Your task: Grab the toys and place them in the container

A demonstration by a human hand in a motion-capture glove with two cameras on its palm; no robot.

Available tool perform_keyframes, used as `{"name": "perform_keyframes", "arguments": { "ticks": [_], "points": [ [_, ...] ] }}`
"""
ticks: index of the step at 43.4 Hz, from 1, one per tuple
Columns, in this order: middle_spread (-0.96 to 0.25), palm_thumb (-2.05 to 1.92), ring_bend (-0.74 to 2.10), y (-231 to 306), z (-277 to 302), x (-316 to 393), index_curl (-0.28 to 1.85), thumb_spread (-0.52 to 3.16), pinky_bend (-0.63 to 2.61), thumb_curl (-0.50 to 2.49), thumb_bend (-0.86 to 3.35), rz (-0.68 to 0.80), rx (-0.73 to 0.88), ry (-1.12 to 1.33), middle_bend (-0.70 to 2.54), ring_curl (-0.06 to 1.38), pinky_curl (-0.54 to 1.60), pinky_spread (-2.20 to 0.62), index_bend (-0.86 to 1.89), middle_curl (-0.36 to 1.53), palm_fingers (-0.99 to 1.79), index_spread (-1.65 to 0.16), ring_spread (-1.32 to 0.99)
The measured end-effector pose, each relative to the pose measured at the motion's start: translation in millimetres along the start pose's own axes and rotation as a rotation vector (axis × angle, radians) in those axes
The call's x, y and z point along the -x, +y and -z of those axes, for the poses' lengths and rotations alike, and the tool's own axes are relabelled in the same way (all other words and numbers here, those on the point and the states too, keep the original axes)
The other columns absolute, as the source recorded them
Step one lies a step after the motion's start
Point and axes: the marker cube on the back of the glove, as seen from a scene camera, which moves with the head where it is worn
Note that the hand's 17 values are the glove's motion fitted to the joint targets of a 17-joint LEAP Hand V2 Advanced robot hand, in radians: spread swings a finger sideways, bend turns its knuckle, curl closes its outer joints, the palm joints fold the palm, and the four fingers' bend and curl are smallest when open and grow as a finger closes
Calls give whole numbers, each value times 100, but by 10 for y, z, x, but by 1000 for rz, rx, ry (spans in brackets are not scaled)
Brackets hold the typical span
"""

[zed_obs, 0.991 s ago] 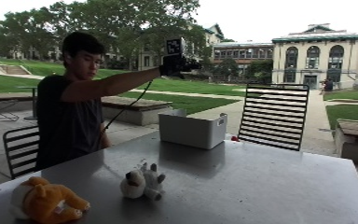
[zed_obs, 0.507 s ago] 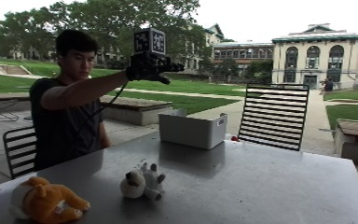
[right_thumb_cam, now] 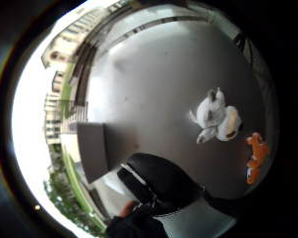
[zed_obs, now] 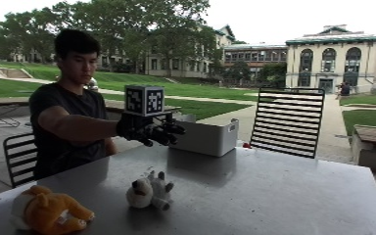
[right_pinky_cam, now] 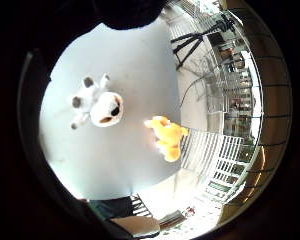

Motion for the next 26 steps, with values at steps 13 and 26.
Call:
{"name": "perform_keyframes", "arguments": {
  "ticks": [13, 26],
  "points": [
    [2, -6, 20, -61, -1008, -268, 12, 94, 80, 24, -6, -70, 146, -16, 22, 30, 28, 4, 4, 41, -17, -29, 0],
    [6, 24, 34, -27, -1420, -345, 9, 108, 90, 30, 10, -94, 173, 45, 37, 34, 32, 4, 7, 46, 5, -30, 1]
  ]
}}
